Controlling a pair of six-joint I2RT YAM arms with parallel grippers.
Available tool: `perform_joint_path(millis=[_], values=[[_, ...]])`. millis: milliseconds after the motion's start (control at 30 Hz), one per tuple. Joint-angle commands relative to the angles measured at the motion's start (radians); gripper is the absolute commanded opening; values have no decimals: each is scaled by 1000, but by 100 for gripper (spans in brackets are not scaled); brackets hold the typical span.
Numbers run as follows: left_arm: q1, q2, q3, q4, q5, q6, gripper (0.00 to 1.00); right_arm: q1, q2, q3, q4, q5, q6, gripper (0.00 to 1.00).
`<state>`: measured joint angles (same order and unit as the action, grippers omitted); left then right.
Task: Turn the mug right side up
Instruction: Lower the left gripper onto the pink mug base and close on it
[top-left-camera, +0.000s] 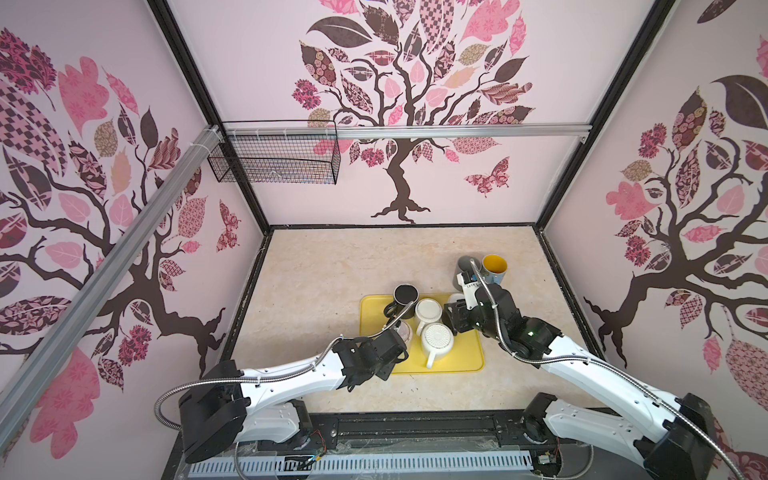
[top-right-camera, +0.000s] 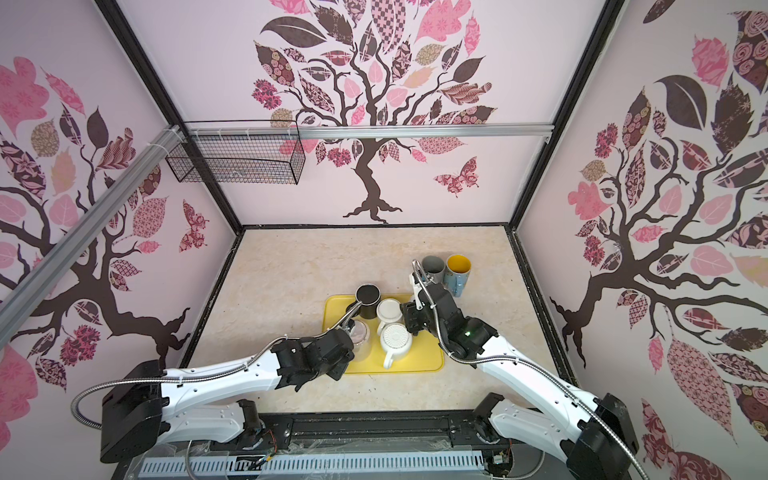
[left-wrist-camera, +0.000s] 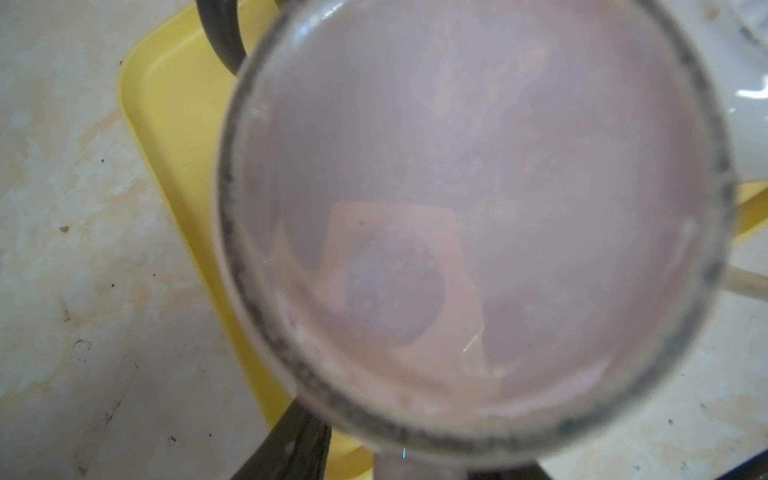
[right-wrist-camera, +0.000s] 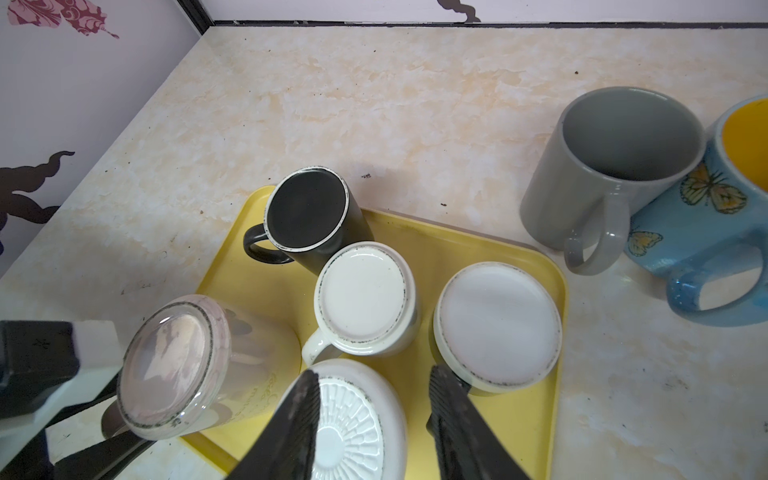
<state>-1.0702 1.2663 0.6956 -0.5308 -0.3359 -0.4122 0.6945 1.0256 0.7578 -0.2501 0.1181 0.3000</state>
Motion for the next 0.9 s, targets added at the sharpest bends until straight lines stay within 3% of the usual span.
perform_joint_path(millis=[0,367,867], values=[[-3,13,51,-7,-38,-3,49,3,-7,-2,10,-3,7,47],[-4,27,80,-15,-55,16,46,4,-5,-9,17,-6,8,47],[-4,45,93,7,-58,3,24,5,-30,-24,15,-11,19,47]])
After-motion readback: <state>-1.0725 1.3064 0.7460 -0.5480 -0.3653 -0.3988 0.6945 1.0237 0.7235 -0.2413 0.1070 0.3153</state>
